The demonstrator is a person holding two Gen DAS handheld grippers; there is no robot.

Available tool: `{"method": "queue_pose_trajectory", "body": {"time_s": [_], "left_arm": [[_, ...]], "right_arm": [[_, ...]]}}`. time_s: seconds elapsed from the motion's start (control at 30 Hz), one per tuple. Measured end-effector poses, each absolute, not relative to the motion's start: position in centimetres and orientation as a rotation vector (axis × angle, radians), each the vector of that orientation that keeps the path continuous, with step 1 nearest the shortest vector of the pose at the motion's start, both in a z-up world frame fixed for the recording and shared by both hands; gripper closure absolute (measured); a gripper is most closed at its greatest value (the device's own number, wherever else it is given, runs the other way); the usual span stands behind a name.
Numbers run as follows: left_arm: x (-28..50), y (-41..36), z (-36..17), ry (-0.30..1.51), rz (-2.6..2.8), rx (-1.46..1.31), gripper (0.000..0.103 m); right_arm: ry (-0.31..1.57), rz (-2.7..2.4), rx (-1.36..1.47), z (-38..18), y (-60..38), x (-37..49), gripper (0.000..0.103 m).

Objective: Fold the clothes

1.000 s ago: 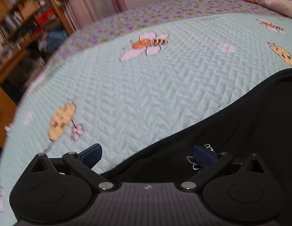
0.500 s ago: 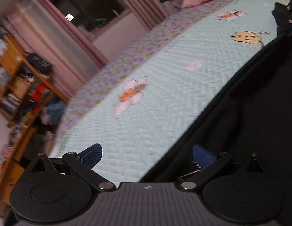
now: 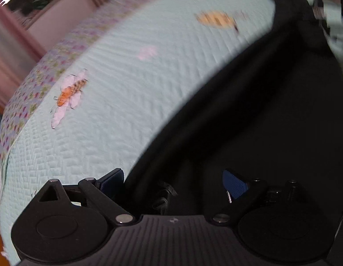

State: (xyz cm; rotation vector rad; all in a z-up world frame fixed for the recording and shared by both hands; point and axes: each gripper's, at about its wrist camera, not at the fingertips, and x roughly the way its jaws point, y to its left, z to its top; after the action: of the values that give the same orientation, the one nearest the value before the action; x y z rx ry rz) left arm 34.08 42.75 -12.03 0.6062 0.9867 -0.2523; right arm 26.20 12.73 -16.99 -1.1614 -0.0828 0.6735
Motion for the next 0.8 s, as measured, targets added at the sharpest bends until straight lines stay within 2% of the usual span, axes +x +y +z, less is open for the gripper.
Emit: {"method": "queue_pose_trajectory", "body": {"time_s": [0.23,0.43,0.5,0.57,0.67,0.8], "left_arm": [[33.9,42.3,-11.2,0.91,-0.2,0.615,0.005],[37.1,42.3,-12.2,0.996,-0.259,0.595,0.007],[38.0,42.4,-12.8,1.037,-0.288,0.543,0.016],[38.1,42.6,-12.6,1.043,-0.323,0.465,0.047],[36.7,41.4,-12.6,0.999,-0.297,0.525,0.059],[34.8,39.5,-13.2,0.927,-0.225,0.634,0.068]], "right_arm": [[-0.093,0.675,-1.163,-16.8,12.4,25.7,0.097],[-0.076,0.675,-1.148,-16.2,12.5,25.6,0.1],[-0.06,0.686,-1.152,-16.5,12.6,25.8,0.1],[-0.045,0.696,-1.147,-16.7,12.6,25.7,0.1],[-0.027,0.708,-1.144,-16.8,12.6,25.7,0.1],[-0.013,0.722,-1.113,-16.4,12.4,26.1,0.1]]}}
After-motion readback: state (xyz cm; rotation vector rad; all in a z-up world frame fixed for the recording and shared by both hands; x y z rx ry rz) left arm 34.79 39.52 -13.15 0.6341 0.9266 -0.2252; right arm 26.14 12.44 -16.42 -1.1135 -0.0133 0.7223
